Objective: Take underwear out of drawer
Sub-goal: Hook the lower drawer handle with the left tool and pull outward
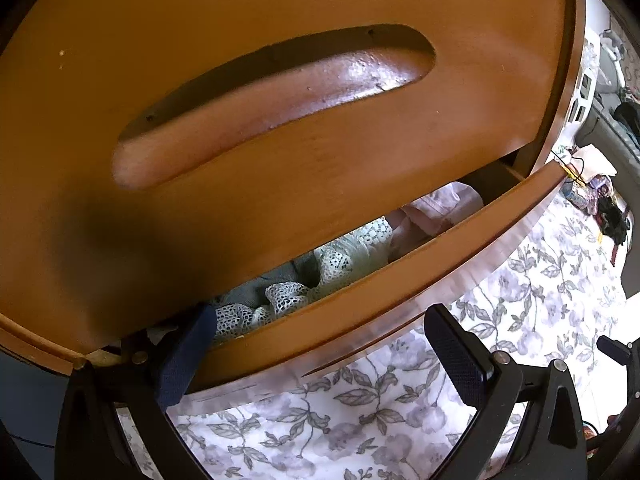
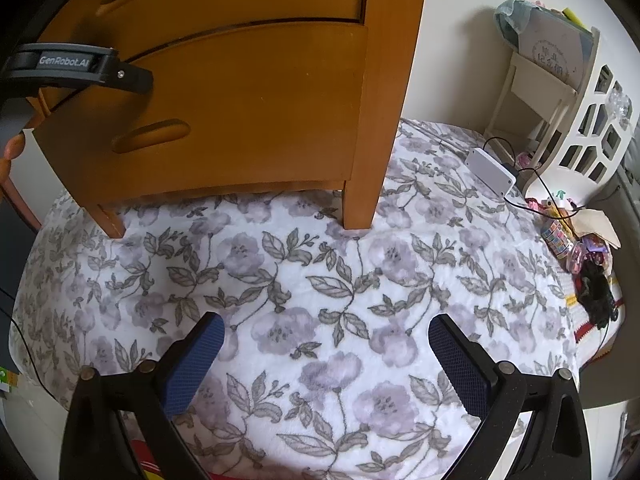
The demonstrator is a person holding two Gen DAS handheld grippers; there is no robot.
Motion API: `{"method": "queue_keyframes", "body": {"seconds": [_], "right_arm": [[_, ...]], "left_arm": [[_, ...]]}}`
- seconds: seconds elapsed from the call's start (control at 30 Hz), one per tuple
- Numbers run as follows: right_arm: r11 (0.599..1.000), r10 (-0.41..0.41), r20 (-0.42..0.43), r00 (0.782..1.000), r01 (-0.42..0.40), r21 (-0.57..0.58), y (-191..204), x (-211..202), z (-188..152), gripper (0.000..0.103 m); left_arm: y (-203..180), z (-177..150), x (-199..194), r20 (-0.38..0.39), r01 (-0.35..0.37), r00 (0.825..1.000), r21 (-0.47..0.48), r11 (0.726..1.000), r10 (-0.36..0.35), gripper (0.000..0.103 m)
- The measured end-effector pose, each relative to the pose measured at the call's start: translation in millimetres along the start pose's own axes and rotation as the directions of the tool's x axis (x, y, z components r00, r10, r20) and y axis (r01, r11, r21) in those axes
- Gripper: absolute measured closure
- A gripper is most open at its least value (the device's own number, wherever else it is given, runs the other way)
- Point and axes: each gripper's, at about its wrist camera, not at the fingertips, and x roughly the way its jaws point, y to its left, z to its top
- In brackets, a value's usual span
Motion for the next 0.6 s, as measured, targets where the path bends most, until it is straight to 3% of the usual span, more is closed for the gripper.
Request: {"method": "queue_keyframes", "body": {"seconds": [0.6], "right_arm": [[1.000,-0.003,0.027,1.000,0.003,0.001,0,-20,0,0.000]], "left_arm": [[0,-5,-7,-0.035,0.055,0.998,-0.001,0.998,-0.055,0.000]]}}
